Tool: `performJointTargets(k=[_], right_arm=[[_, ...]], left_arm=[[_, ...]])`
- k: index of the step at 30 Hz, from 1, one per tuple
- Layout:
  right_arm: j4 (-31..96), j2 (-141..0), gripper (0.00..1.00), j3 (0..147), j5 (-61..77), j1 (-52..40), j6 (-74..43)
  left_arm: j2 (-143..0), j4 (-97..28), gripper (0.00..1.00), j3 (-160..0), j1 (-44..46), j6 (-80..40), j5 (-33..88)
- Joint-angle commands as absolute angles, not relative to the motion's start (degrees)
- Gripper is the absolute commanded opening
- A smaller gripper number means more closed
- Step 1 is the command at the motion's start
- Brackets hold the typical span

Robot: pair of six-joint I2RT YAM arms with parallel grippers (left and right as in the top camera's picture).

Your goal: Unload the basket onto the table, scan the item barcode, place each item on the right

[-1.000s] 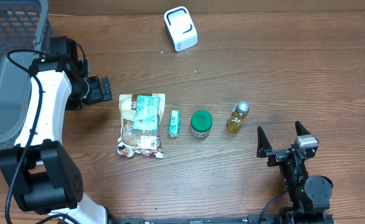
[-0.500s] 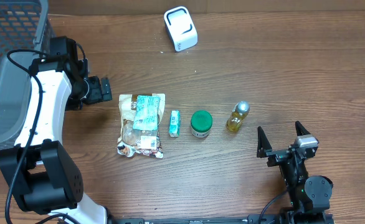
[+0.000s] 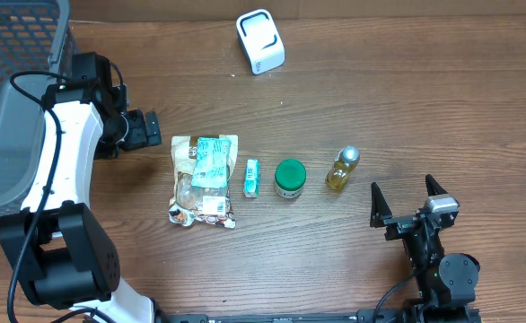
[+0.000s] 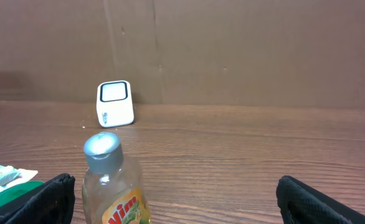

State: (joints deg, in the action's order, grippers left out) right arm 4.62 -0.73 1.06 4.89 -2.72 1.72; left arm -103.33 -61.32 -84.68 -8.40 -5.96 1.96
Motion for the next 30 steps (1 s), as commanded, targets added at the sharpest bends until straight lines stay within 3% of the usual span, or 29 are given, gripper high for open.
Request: performJointTargets(k=[1, 21, 30], right_arm=[[4.45, -0.21, 1.0, 0.45, 4.32, -2.55, 1.91], [1.41, -0.21, 1.0, 0.69, 12.53, -2.55, -1.32], [13.21, -0.43, 1.0, 9.32, 12.1, -2.55, -6.04]], left_arm=[[-104.14, -61.23, 1.0, -85.97, -8.86, -5.52, 2.42], [-104.14, -61.23, 0.99, -85.97, -8.88, -5.52, 2.42], [-104.14, -61.23, 1.0, -85.97, -8.88, -5.54, 2.42]])
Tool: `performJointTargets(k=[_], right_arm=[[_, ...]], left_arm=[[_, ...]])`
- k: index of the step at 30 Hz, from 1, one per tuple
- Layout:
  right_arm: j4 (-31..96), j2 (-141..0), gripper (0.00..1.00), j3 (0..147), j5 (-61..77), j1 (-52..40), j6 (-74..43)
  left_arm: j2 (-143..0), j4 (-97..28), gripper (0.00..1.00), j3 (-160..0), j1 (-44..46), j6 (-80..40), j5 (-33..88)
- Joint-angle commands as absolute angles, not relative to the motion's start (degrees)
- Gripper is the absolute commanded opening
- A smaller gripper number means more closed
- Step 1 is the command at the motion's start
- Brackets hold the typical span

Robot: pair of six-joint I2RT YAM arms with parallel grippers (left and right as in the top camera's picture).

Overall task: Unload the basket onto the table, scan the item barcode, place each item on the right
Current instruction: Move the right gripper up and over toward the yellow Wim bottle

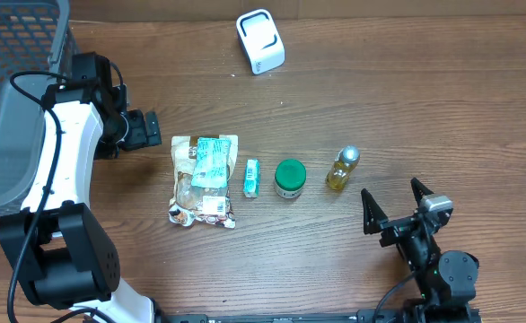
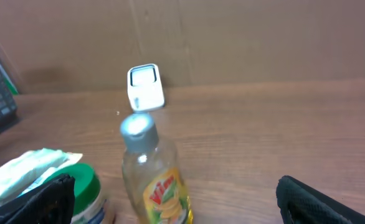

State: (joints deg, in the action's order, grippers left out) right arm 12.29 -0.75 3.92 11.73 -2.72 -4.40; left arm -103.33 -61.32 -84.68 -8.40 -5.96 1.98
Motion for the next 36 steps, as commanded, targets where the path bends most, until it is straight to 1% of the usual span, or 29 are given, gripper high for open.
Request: performJointTargets(k=[1, 6, 14, 26, 30, 34, 36], right_arm=[[14.87, -0.73, 1.0, 11.4, 12.1, -2.55, -6.04], [23.27, -4.84, 1.0, 22.79, 12.08, -2.55, -6.02], [38.59, -21.15, 1.0, 45.56, 12.16, -2.55, -6.02], [74.15, -53.69, 1.0, 84.03, 14.33, -2.55, -6.02], [81.34, -61.06, 1.0, 90.37, 15.18, -2.55, -6.02], [80.9, -65.47, 1.0, 90.45, 21.71, -2.55, -6.0], [80.84, -67.51, 1.0, 90.37, 22.22, -2.55, -6.11]], left_arm=[[-104.14, -61.23, 1.0, -85.97, -8.88, -5.54, 2.42], [-104.14, -61.23, 1.0, -85.97, -8.88, -5.54, 2.42], [-104.14, -61.25, 1.0, -85.97, -8.88, -5.52, 2.42], [-104.14, -61.23, 1.0, -85.97, -8.88, -5.52, 2.42], [-104.14, -61.23, 1.0, -85.97, -8.88, -5.52, 2.42], [-104.14, -61.23, 1.0, -85.97, -8.88, -5.54, 2.42], [-104.14, -61.23, 1.0, -85.97, -8.88, -5.52, 2.42]])
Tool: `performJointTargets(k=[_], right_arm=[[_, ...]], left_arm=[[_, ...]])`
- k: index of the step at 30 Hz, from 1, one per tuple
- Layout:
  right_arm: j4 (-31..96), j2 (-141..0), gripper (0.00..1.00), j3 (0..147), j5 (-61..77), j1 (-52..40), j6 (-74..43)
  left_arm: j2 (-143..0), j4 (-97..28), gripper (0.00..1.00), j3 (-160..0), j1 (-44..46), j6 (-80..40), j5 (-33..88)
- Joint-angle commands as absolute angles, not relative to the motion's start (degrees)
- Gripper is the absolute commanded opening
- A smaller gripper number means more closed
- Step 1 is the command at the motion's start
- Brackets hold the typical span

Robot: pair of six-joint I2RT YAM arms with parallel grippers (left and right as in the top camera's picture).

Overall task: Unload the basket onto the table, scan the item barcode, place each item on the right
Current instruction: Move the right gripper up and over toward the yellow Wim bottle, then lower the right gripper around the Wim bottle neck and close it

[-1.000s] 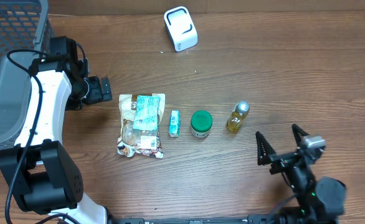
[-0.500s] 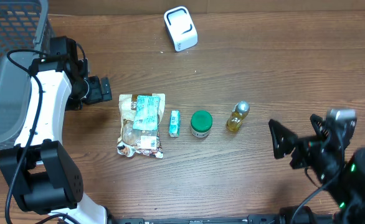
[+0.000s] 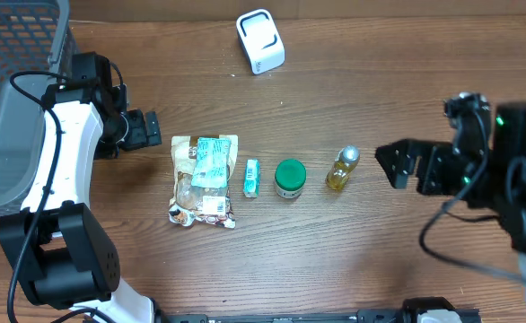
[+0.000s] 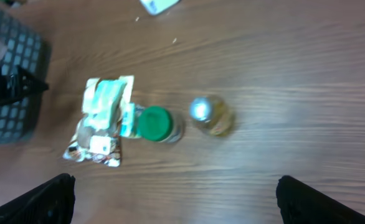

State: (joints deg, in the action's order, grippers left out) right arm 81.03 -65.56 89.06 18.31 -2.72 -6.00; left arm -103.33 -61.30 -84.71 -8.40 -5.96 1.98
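Observation:
Four items lie in a row on the wooden table: a snack bag (image 3: 204, 179), a small green-and-white packet (image 3: 252, 177), a green-lidded jar (image 3: 290, 178) and a small yellow bottle (image 3: 342, 169). The white barcode scanner (image 3: 260, 40) stands at the far edge. My right gripper (image 3: 396, 166) hangs high above the table, right of the bottle, open and empty. In its wrist view it (image 4: 176, 208) looks down on the bottle (image 4: 210, 115), jar (image 4: 154, 122) and bag (image 4: 101, 121). The left gripper (image 3: 144, 129) rests left of the bag, its jaws unclear.
A grey mesh basket (image 3: 12, 90) fills the far left corner, and shows in the wrist view as a dark grid (image 4: 8, 68). The left arm's white links lie along the left side. Bare wood lies in front of the row and to its right.
My right arm has risen from low at the front right of the table to high up, right of the bottle. Its camera now looks down on the row instead of sideways. The items and the left arm are unmoved.
At first my right gripper sat low at the front right, open, facing the bottle and scanner from the side. Then it stood turned slightly left, bringing the jar and packet into view. Now it is raised, looking down on the row. No item has moved.

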Motion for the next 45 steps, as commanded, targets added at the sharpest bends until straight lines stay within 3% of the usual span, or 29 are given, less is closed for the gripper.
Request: performJointTargets(k=[1, 9, 15, 27, 45], right_arm=[[81.12, -68.79, 1.0, 90.3, 23.22, -2.55, -6.24], [83.13, -76.42, 0.97, 90.13, 24.88, -2.57, -11.03], [83.09, -78.56, 0.98, 90.06, 13.17, -3.51, -21.37], [83.05, -80.95, 1.0, 90.06, 3.57, -11.84, -30.52], [81.12, -88.09, 1.0, 90.06, 4.03, -16.84, -32.14]], left_arm=[[-104.14, -61.23, 0.99, -85.97, -8.88, -5.54, 2.42], [-104.14, -61.23, 1.0, -85.97, -8.88, -5.54, 2.42], [-104.14, -61.23, 1.0, -85.97, -8.88, -5.54, 2.42], [-104.14, -61.23, 1.0, -85.97, -8.88, -5.54, 2.42], [-104.14, -61.23, 1.0, -85.97, -8.88, -5.52, 2.42]])
